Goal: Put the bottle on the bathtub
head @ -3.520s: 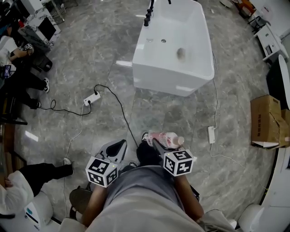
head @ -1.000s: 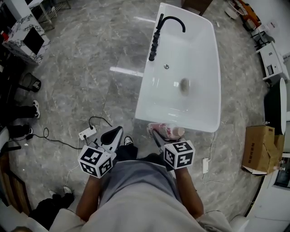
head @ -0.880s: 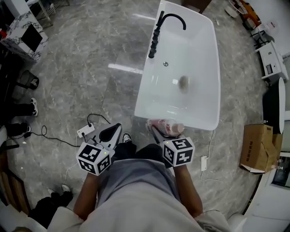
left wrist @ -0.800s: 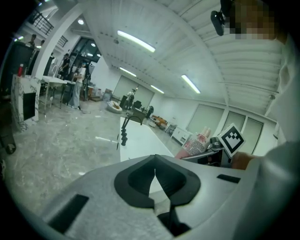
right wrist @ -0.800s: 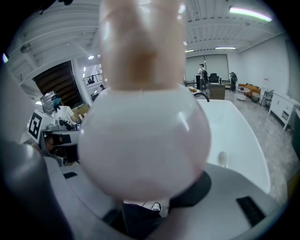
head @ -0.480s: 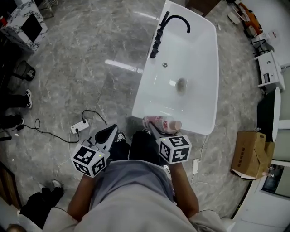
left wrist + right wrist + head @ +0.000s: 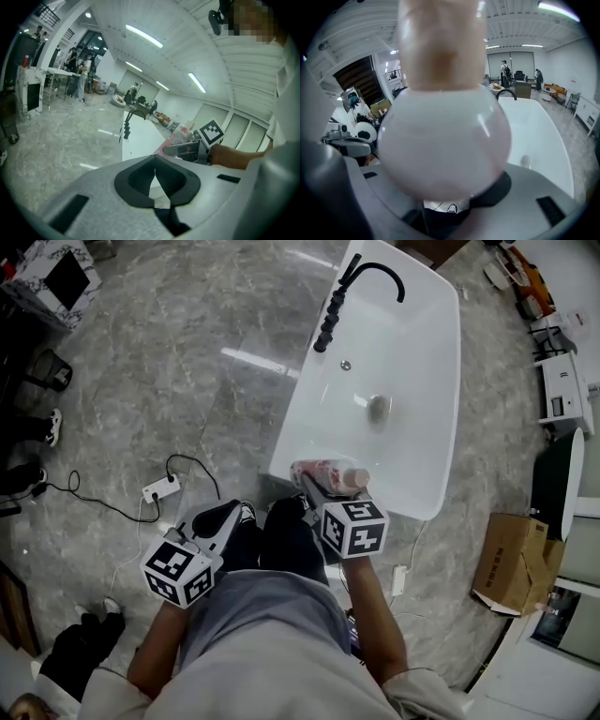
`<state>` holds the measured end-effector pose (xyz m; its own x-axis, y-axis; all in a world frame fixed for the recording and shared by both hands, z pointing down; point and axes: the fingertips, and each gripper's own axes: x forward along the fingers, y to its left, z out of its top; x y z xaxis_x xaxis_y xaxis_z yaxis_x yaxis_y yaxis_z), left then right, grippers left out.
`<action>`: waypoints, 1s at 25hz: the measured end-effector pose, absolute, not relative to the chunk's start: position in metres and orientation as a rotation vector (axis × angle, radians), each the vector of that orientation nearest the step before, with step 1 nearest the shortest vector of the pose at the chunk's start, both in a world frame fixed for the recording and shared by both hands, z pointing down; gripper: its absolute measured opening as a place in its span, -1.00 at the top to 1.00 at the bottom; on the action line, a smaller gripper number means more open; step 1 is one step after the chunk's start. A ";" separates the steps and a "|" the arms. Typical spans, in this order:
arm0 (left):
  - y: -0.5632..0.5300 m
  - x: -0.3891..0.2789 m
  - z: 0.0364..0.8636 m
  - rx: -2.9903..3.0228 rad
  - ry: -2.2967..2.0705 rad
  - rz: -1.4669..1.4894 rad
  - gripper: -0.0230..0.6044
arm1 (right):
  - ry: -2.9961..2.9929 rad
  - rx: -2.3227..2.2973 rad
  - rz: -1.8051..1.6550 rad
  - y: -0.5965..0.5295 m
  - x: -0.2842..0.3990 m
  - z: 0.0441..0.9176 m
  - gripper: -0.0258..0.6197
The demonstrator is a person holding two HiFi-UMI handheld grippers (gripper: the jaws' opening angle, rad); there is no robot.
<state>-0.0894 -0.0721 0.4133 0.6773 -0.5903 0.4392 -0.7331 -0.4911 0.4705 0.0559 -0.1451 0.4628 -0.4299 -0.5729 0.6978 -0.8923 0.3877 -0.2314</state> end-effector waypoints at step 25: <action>-0.120 -0.052 0.442 2.135 -1.032 0.407 0.91 | -2.082 1.088 0.865 -0.221 0.069 0.543 0.22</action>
